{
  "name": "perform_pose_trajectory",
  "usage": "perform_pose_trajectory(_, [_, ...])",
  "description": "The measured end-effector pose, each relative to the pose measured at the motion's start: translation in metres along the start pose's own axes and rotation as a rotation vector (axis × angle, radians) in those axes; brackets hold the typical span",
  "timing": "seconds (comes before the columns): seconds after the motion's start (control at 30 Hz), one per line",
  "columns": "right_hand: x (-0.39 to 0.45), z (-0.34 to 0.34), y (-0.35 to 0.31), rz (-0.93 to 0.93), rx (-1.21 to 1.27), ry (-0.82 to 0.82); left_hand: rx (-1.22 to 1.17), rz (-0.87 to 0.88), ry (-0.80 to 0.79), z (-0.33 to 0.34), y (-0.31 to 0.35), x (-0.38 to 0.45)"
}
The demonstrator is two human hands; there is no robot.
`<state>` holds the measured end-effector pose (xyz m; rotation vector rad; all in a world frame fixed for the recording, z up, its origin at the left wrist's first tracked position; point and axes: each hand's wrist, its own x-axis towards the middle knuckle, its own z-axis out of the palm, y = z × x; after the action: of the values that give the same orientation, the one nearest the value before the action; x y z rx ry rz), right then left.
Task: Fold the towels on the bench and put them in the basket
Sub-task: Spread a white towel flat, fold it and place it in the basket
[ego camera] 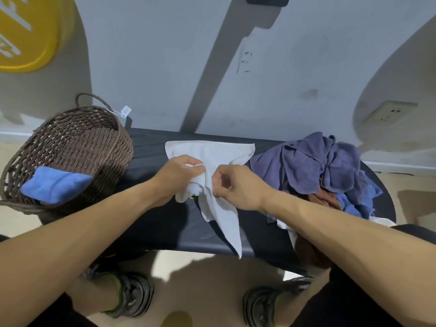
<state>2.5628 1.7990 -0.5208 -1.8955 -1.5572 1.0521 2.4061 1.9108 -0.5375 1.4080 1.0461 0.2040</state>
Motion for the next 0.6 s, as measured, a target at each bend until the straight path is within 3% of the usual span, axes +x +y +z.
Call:
perform_pose_trajectory(0.1, [-0.001,-0.007,-0.009,0.047,0.156,-0.008,0.040,0.121,0.064,-0.001,0.014,-0.002])
perform_pose_trajectory(0.2, [-0.005,-0.015,-0.018,0.008,0.184,0.018,0.122,0.137,0.131,-0.010,0.031,-0.004])
perform_pose_trajectory(0.33, [-0.010,-0.018,-0.028,-0.063,0.271,-0.002,0.292,0.170,-0.105,-0.031,0.059,-0.024])
perform_pose_trajectory(0.47, [-0.018,-0.025,-0.038,0.006,0.465,-0.123,0.518,0.317,-0.246,-0.027,0.062,-0.056])
perform_pose_trajectory(0.6, [-0.032,-0.026,-0.042,0.028,0.463,-0.255,0.587,0.289,-0.265,-0.015,0.043,-0.071])
